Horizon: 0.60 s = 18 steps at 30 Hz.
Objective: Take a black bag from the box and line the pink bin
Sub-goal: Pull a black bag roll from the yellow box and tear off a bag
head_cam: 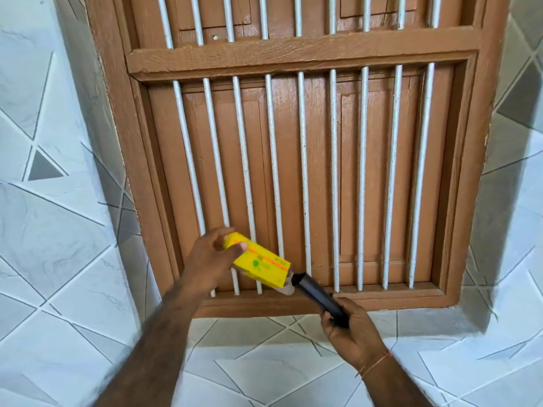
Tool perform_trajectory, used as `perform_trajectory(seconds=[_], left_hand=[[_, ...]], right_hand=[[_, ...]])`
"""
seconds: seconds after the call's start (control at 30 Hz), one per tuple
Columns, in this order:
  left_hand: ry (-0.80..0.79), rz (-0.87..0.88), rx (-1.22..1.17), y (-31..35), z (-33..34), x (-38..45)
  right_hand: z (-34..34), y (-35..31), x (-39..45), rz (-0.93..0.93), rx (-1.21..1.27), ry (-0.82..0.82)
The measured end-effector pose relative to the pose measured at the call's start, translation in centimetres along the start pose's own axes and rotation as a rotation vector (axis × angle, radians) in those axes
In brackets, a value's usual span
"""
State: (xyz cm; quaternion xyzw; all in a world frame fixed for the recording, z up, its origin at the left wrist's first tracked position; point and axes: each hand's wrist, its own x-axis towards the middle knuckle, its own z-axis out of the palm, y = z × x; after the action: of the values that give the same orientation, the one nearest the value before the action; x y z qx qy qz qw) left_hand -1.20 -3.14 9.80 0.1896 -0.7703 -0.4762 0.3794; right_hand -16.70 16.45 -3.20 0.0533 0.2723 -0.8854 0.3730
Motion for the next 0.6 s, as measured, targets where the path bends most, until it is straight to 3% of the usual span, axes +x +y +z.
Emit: perform_trajectory(seconds=[0.1, 0.17, 0.23, 0.37, 0.53, 0.6], left_hand=[[0.144, -0.421, -0.298, -6.6, -0.1, -1.7], [0.105, -0.649, -0.464, -10.6, 0.9, -2.9], [0.012, -0.721, -0.49, -13.7, 2.2, -3.4], [0.005, -0.646, -0.353, -16.1, 4.9, -2.5], [0.007, -0.313, 0.366, -16.4, 5.7, -1.2], [0.012, -0.263, 0.446, -16.2, 5.6, -1.1]], right_hand=[[-0.9, -2.1, -0.2, -0.093, -0.071, 0.028], [-1.0, -3.0, -0.3, -0.116, -0.118, 0.027], [-0.8, -3.2, -0.6, -0.12, -0.178, 0.012], [-0.3, -2.6, -1.1, -0.113, -0.276, -0.042], [-0.2, -1.9, -1.3, -0.138, -0.379, -0.066], [-0.2, -1.6, -1.2, -0.144, -0.421, -0.069]])
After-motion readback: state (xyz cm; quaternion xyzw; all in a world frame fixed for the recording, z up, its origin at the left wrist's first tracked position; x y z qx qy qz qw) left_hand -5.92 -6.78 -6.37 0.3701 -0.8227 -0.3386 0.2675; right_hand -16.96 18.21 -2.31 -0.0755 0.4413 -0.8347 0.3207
